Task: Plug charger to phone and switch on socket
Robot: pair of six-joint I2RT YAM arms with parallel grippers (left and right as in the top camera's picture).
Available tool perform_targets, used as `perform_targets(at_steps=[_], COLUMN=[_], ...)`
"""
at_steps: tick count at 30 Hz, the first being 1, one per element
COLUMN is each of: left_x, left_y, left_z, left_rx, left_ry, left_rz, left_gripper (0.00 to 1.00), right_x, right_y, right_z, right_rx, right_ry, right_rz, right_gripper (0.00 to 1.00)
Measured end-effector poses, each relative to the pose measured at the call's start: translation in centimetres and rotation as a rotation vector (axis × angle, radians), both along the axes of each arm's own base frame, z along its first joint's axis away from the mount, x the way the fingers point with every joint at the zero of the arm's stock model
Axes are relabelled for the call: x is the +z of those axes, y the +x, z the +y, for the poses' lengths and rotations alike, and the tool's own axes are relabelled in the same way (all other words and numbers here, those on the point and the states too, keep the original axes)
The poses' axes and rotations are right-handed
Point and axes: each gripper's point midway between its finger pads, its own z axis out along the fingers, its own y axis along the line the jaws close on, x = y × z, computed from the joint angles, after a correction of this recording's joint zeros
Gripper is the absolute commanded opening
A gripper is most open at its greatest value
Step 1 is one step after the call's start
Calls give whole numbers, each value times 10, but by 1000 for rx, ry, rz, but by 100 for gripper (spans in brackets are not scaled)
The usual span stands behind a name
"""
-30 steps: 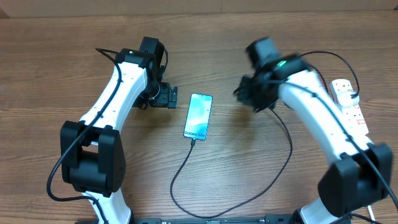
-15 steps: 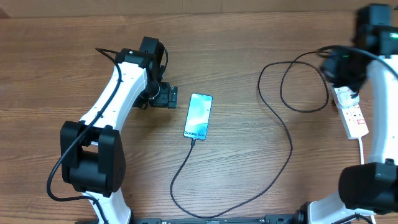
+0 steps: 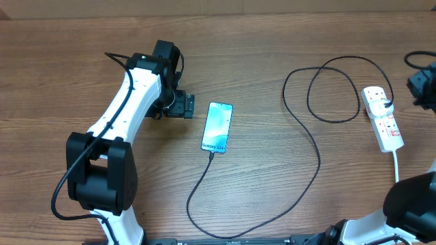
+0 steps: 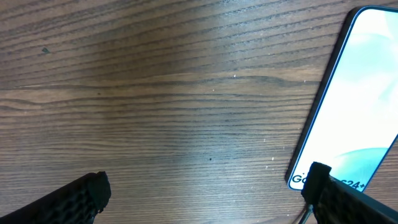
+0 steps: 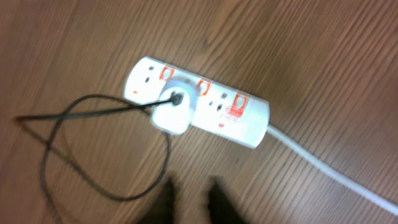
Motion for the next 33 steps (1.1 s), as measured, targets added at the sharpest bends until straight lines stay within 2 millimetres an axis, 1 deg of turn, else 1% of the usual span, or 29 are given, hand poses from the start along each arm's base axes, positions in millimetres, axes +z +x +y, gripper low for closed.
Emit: perform_targets(at_steps=[2,4,6,8,12,15,22,26,33], left_x=[0,0,0,0,0,0,0,0,0], left_y=[0,0,0,0,0,0,0,0,0], left_z=[0,0,0,0,0,0,0,0,0], left_rx=[0,0,0,0,0,0,0,0,0], left_ry=[0,0,0,0,0,0,0,0,0], left_rz=[0,0,0,0,0,0,0,0,0], left_gripper=[99,100,100,100,100,100,100,99,100], right_x=[-14,-21,-31,-40,-54,-65,-81,-89,-86], right_y=[-5,-8,-8,-7,-5,-8,-12,-14,-7], right_z=[-10,-13,-14,-15,-18,-26,-42,-47,-53], right_rx=[-29,-38,-39,-43,-48,-70,-96,-88,-83], right_ry=[0,2,2,1,-12,-56,-133,-157,-183], right_rz=[10,22,31,32,28,46,60,64,35], right_gripper=[75,89,96,99,100,100,100,100,100])
